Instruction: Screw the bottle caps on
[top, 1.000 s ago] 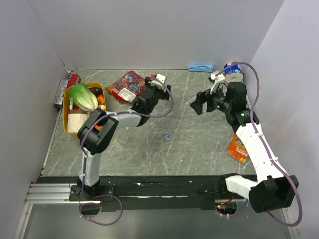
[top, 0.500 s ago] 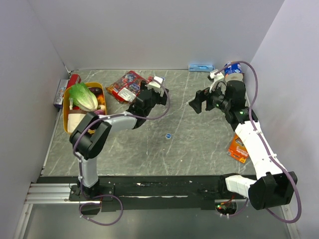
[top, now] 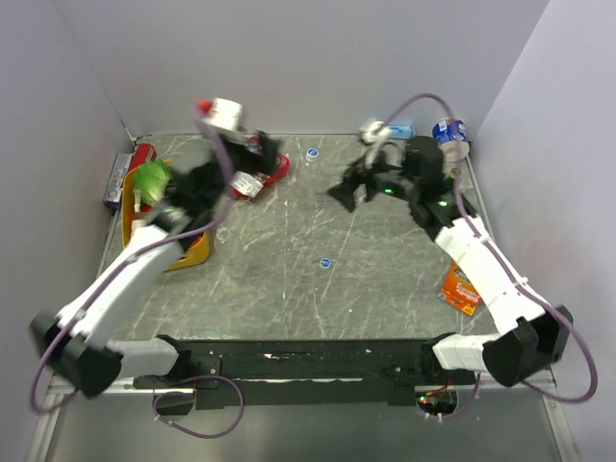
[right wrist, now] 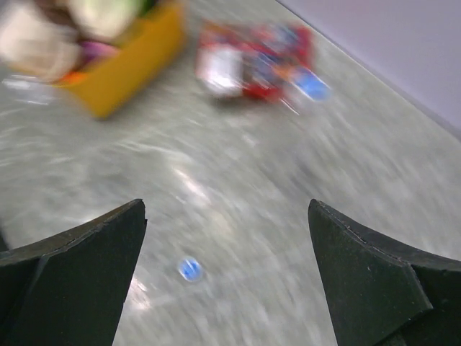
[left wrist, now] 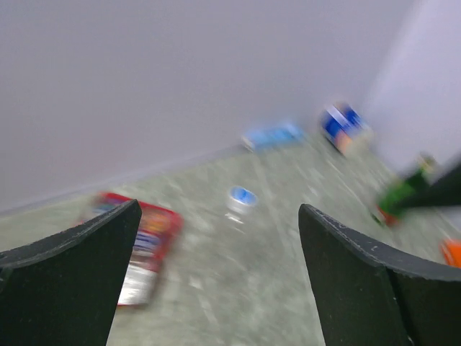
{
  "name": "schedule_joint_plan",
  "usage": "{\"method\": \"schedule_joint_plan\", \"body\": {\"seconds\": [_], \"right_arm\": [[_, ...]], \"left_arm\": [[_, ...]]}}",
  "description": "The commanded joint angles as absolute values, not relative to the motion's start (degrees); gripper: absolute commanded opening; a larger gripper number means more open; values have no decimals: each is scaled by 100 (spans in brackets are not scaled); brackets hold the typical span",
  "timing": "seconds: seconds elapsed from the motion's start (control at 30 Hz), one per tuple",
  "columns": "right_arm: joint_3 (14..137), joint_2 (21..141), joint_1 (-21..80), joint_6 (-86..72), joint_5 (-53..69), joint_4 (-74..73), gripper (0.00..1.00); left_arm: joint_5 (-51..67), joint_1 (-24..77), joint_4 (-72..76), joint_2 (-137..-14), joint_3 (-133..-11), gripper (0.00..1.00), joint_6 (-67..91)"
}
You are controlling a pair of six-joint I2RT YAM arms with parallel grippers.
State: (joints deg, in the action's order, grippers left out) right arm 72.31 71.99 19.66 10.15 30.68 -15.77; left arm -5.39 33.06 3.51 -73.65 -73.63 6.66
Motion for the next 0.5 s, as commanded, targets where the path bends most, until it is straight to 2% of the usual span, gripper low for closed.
{"method": "schedule_joint_plan", "body": {"seconds": [0.0,0.17,0.33,0.47], "right_arm": [[7874,7907,3092,1038,3594,-776,99],[8778,8981,4189,783,3753,-422,97],[9483,10045,4807,887,3473,-422,100],[9982,10590,4974,782,3304,-343,100]], "left_arm": [[-1387,2462,-335,-6576,-7576,96,326],[-2240,1742,53,-5952,-7322,96,122],[-1811,1021,-439,-5485,-7084,96,799],[-1679,888,-509,-5142,-6900,96,782]]}}
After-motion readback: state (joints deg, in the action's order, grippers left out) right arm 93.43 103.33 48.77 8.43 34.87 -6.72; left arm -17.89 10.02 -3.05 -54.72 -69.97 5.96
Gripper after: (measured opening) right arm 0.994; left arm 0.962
